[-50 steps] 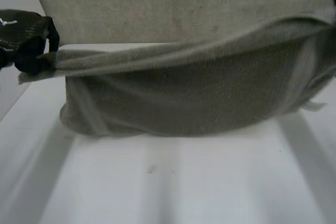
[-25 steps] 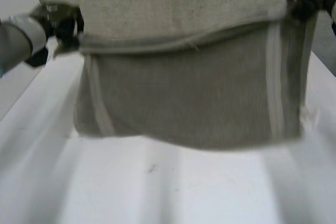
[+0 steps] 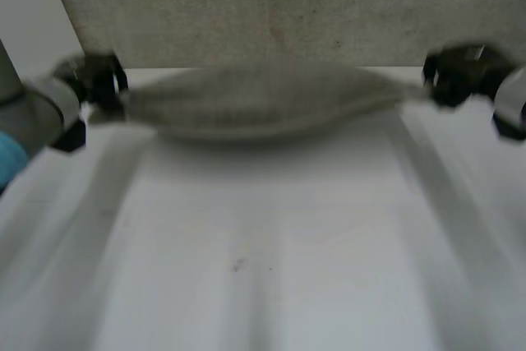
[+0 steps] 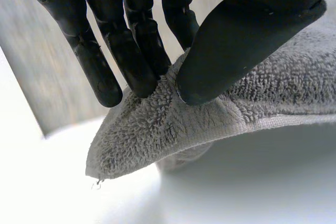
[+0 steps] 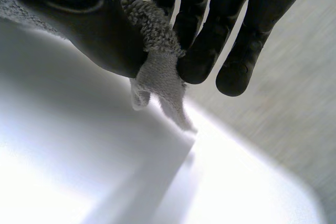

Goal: Fold the towel.

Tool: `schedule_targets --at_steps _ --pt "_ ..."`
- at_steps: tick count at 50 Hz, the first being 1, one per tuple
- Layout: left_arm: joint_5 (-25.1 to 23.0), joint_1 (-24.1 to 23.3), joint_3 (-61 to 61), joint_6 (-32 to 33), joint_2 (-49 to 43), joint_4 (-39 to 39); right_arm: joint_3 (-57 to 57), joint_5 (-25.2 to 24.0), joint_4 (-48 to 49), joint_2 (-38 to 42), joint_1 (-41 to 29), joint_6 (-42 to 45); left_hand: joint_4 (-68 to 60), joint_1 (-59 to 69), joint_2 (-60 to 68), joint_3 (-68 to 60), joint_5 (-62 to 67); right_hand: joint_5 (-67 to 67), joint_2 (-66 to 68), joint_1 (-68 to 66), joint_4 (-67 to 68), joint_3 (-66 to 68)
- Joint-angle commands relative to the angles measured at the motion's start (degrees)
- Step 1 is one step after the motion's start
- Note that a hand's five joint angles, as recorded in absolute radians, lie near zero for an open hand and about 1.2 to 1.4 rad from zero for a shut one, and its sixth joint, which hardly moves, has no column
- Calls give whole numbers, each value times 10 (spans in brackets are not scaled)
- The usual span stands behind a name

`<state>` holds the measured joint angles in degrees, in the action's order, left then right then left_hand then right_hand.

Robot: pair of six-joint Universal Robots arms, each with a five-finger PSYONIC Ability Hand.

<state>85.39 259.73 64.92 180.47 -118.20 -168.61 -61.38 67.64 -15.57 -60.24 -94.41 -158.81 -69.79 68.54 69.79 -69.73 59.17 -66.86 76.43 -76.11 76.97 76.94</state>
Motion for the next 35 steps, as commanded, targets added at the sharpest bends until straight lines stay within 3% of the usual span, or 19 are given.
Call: schedule_targets --at_steps 1,6,13,14,15,16,22,35 --pt "-1 0 166 90 -16 -88 -151 0 37 44 0 93 -102 115 102 -103 108 -31 36 -39 30 31" --pt "2 -2 251 181 -27 -141 -230 1 69 46 19 115 -102 115 102 -103 108 -31 36 -39 30 31" --pt "-2 -1 296 213 9 -142 -258 -8 80 -14 51 111 -102 115 102 -103 108 -31 36 -39 30 31" --pt "-2 -1 310 214 21 -148 -262 -8 87 -22 60 108 -6 18 6 -6 12 -31 36 -39 30 31" --pt "-2 -1 311 214 21 -148 -262 -8 87 -22 60 108 -5 17 5 -5 11 -31 36 -39 30 31" --pt "-2 -1 321 215 31 -153 -265 -8 93 -25 66 108 117 -104 -117 116 -111 -31 36 -39 30 31" --pt "-2 0 363 215 60 -189 -261 -8 99 -21 77 106 288 -275 -288 287 -282 -31 36 -39 30 31" --pt "-18 -3 438 216 92 -250 -267 -8 99 -23 77 106 254 -242 -254 254 -248 -31 36 -39 30 31"
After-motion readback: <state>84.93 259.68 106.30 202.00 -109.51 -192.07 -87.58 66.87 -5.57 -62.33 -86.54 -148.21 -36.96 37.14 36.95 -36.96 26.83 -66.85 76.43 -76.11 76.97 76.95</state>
